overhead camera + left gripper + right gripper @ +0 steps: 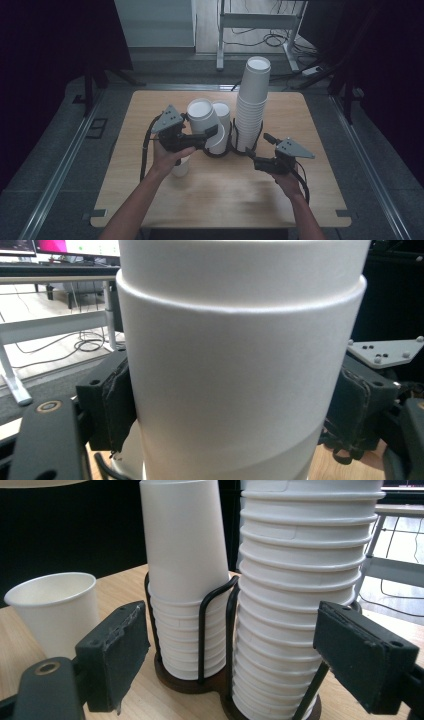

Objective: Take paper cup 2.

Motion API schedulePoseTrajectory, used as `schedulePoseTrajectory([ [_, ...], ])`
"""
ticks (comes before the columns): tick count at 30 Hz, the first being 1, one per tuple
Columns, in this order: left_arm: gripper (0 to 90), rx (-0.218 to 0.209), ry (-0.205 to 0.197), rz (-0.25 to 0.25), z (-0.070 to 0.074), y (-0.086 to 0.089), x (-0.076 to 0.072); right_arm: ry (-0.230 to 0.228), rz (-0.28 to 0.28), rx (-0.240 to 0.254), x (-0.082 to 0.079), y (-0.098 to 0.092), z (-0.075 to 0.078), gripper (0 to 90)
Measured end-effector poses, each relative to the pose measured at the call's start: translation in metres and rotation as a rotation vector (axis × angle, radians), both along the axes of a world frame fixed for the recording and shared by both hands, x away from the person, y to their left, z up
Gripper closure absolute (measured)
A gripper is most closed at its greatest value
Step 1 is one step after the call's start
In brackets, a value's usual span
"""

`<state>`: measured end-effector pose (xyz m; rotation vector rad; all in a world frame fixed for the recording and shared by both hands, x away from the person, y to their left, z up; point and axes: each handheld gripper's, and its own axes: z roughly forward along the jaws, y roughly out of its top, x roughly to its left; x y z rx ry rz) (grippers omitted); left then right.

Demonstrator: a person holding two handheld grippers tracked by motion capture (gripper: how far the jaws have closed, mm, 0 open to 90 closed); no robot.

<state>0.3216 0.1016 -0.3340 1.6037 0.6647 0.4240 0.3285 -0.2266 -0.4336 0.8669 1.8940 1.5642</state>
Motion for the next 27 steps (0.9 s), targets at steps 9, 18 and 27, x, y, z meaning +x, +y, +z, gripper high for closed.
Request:
schedulePoseTrajectory([
  [9, 18.5, 0.01, 0.031, 0.001, -0.02, 0.013, -0.011, -0.004, 0.024, -0.012, -0.008, 0.005, -0.005, 15.2],
  [18, 18.5, 0.022, 0.042, 0.007, -0.037, 0.02, -0.028, 0.0, 0.047, -0.013, -0.015, 0.009, -0.009, 15.7],
  [27, 18.5, 0.029, 0.059, 0.002, -0.05, 0.027, -0.042, 0.005, 0.065, -0.022, -0.021, 0.012, -0.013, 16.0],
])
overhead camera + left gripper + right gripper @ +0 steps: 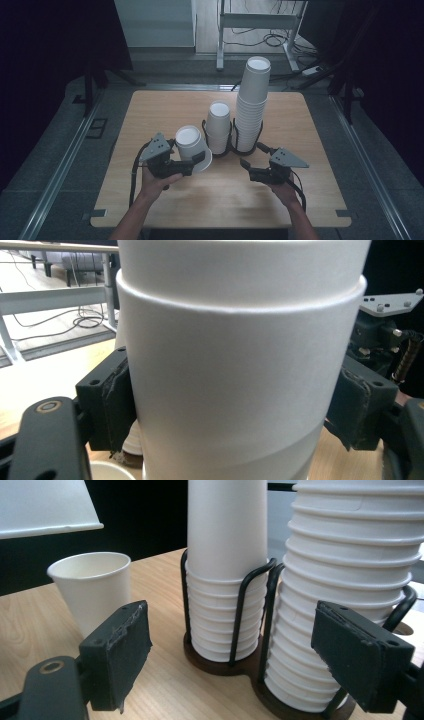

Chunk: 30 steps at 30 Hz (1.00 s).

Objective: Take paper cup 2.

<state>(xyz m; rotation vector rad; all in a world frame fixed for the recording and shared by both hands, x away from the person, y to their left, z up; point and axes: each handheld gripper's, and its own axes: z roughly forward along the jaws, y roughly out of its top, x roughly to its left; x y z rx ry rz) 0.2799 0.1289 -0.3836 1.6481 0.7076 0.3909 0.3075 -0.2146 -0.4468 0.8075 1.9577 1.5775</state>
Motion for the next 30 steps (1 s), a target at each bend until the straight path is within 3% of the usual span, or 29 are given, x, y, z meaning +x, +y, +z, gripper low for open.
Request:
schedulePoseTrajectory([
  [12, 18.5, 0.063, 0.02, -0.015, -0.018, -0.009, -0.01, -0.001, 0.02, -0.015, -0.006, 0.004, -0.002, 16.4],
  [16, 18.5, 0.101, 0.009, -0.012, -0.022, -0.016, -0.014, -0.005, 0.027, -0.006, -0.011, 0.003, 0.001, 16.6],
  [30, 18.4, 0.173, -0.005, -0.019, -0.032, -0.036, -0.019, -0.022, 0.059, 0.037, -0.025, -0.002, 0.017, 16.8],
])
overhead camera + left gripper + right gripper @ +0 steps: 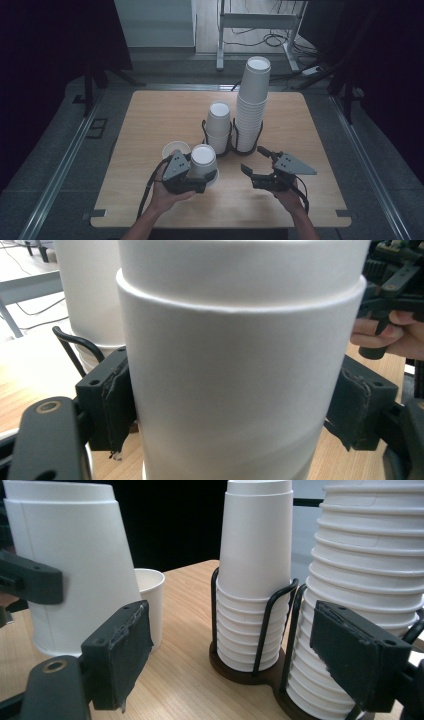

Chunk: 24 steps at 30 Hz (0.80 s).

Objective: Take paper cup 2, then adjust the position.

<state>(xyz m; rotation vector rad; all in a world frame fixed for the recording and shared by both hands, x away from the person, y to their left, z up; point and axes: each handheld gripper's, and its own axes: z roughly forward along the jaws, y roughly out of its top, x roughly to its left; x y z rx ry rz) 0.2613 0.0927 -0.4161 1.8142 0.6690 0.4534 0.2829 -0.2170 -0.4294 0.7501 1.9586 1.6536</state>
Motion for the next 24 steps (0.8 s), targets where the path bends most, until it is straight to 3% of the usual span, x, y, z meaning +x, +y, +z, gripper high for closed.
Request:
schedulePoseTrajectory([
  [12, 18.3, 0.042, -0.004, 0.003, -0.006, -0.01, 0.001, -0.007, 0.037, 0.042, -0.007, 0.002, 0.012, 16.8],
  [24, 18.3, 0.081, 0.002, -0.012, -0.013, -0.029, 0.0, -0.011, 0.111, 0.077, -0.019, 0.008, 0.027, 16.1],
])
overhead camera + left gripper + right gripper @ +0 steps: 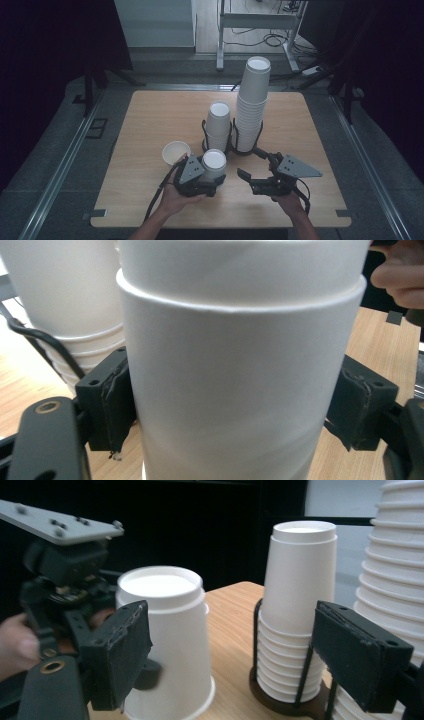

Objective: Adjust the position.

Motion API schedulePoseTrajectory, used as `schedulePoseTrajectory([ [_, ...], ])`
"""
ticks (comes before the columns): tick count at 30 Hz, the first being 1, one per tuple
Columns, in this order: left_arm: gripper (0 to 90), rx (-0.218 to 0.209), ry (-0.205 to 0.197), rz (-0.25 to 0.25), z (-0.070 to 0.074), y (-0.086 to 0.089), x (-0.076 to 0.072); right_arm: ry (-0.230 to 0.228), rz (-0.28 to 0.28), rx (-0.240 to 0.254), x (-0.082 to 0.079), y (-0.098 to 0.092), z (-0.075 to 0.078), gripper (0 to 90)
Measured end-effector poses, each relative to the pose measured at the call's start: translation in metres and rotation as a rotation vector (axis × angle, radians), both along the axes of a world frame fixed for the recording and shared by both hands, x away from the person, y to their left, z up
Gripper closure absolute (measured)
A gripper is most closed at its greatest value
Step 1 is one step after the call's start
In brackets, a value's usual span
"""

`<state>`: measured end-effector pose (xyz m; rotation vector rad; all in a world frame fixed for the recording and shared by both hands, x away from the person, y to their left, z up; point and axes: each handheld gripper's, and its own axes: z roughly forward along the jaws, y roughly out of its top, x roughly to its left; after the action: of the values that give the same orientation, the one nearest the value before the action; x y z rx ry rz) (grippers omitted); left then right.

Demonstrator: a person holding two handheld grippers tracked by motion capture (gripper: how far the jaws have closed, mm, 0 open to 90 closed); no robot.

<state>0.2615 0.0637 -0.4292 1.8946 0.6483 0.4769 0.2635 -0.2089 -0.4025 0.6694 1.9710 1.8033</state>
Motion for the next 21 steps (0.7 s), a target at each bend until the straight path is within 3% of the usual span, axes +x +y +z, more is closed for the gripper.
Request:
schedulePoseTrajectory([
  [5, 18.3, 0.033, -0.02, 0.014, -0.002, -0.008, 0.0, 0.019, 0.042, 0.016, -0.005, 0.003, 0.004, 15.2],
  [10, 18.3, 0.052, -0.022, 0.021, -0.006, -0.015, 0.001, 0.038, 0.068, -0.009, -0.006, 0.012, 0.001, 14.4],
  [16, 18.3, 0.11, -0.039, 0.021, -0.014, -0.027, 0.0, 0.079, 0.06, -0.043, -0.002, 0.025, -0.007, 13.3],
  [21, 18.3, 0.123, -0.043, 0.015, -0.017, -0.032, -0.001, 0.116, 0.042, -0.074, 0.004, 0.032, -0.015, 12.6],
])
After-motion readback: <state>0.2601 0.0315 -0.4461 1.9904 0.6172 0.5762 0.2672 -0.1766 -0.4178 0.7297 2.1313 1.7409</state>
